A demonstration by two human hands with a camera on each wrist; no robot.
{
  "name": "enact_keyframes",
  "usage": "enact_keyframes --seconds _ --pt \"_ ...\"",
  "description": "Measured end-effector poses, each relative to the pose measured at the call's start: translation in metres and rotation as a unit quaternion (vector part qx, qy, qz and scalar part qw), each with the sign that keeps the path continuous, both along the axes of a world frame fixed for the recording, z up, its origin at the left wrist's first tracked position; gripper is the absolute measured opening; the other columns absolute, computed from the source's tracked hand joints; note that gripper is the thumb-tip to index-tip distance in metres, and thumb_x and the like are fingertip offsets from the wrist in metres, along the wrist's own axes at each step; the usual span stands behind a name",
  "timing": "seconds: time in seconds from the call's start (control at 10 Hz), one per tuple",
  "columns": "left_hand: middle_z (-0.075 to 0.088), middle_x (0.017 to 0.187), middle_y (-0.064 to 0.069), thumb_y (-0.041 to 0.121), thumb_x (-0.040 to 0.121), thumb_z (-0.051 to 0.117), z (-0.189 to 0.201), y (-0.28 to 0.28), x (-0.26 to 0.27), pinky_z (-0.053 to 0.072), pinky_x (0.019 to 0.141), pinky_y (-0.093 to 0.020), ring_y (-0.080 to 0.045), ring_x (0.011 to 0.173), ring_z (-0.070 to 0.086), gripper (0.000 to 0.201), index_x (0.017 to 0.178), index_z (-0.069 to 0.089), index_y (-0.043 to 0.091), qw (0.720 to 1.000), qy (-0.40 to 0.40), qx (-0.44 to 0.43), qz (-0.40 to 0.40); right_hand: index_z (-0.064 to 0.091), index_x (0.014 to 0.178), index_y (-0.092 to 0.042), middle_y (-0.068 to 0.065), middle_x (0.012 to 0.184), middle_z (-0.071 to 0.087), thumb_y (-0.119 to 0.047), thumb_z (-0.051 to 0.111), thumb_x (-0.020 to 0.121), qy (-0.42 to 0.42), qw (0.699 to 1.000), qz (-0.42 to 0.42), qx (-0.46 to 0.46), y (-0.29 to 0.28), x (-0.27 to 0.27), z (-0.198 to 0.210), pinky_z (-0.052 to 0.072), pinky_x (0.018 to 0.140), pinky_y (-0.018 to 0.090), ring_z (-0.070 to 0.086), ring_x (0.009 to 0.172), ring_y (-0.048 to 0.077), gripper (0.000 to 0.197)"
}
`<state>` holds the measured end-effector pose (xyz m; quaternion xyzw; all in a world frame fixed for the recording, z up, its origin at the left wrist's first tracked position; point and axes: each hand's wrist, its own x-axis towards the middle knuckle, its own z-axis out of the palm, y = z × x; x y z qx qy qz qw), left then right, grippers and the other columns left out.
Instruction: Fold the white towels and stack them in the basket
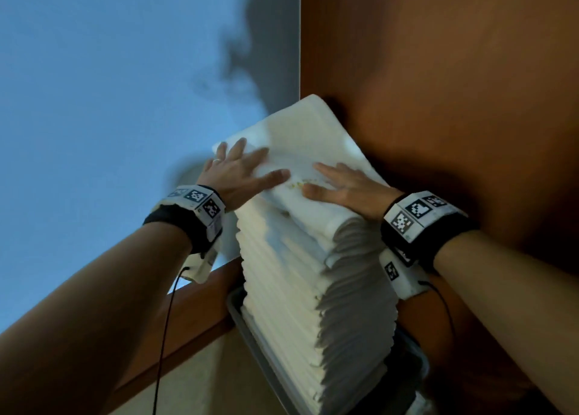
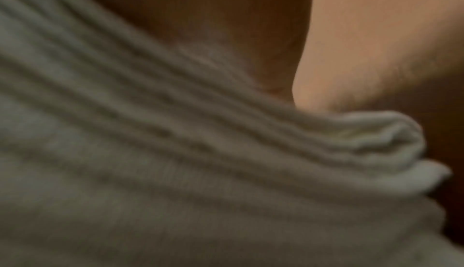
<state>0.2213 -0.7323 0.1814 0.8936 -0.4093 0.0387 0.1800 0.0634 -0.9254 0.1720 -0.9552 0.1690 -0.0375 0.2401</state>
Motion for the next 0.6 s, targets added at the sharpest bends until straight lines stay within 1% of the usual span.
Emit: enact_keyframes --seconds 0.1,0.2,0.3,0.4,0.5,0.6 --pt "-0.014 0.168 0.002 0.101 0.048 0.017 -0.017 -0.006 0.019 0.006 0.122 -0.054 -0.029 0.154 -0.009 0.116 0.154 0.009 0.055 0.995 0.025 0.099 0.000 0.000 0.146 -0.063 0.001 0.165 -0.016 -0.108 -0.006 0.025 0.093 0.992 0.028 -0.082 0.008 0.003 -0.025 0.001 0.116 0.068 -0.017 0.149 0.038 0.129" --pt "-0.018 0.167 0.002 0.099 0.043 0.015 -0.037 -0.012 0.028 0.012 0.122 -0.055 -0.030 0.154 -0.009 0.118 0.153 0.007 0.057 0.992 0.023 0.124 0.001 0.003 0.146 -0.063 -0.005 0.163 -0.021 -0.109 0.026 0.032 0.082 0.995 -0.045 -0.015 0.013 0.009 -0.041 -0.001 0.112 0.073 -0.019 0.149 0.033 0.125" --pt "-0.019 0.167 0.002 0.100 0.049 0.017 -0.040 -0.013 0.032 0.013 0.122 -0.056 -0.030 0.155 -0.008 0.113 0.153 0.008 0.057 0.990 0.014 0.143 0.006 0.003 0.144 -0.064 -0.007 0.163 -0.021 -0.106 0.029 0.033 0.079 0.996 -0.050 -0.009 0.013 0.015 -0.044 -0.002 0.111 0.074 -0.019 0.149 0.032 0.121" --pt "-0.016 0.167 0.004 0.101 0.063 0.029 -0.033 -0.012 0.024 0.011 0.122 -0.054 -0.029 0.155 -0.005 0.104 0.154 0.004 0.055 0.990 0.007 0.141 0.019 0.007 0.145 -0.062 -0.008 0.164 -0.014 -0.105 0.030 0.037 0.074 0.995 -0.062 -0.026 0.012 0.011 -0.039 0.001 0.112 0.072 -0.013 0.150 0.032 0.118" --pt "-0.011 0.168 0.003 0.105 0.061 0.020 -0.022 -0.004 0.015 0.010 0.123 -0.056 -0.030 0.155 -0.003 0.111 0.156 0.009 0.050 0.993 0.013 0.121 0.004 0.020 0.148 -0.053 -0.004 0.164 0.006 -0.109 0.027 0.034 0.055 0.995 -0.074 -0.044 0.015 0.004 -0.030 0.010 0.116 0.066 0.002 0.151 0.032 0.127" --pt "0.001 0.169 0.003 0.101 0.061 0.022 -0.006 0.013 0.002 0.008 0.124 -0.052 -0.024 0.155 0.002 0.114 0.158 0.016 0.041 0.998 0.053 0.024 -0.029 0.033 0.150 -0.036 0.005 0.160 0.023 -0.110 0.027 0.038 0.018 0.995 -0.078 -0.063 0.022 -0.009 -0.009 0.017 0.120 0.054 0.016 0.149 0.028 0.134"
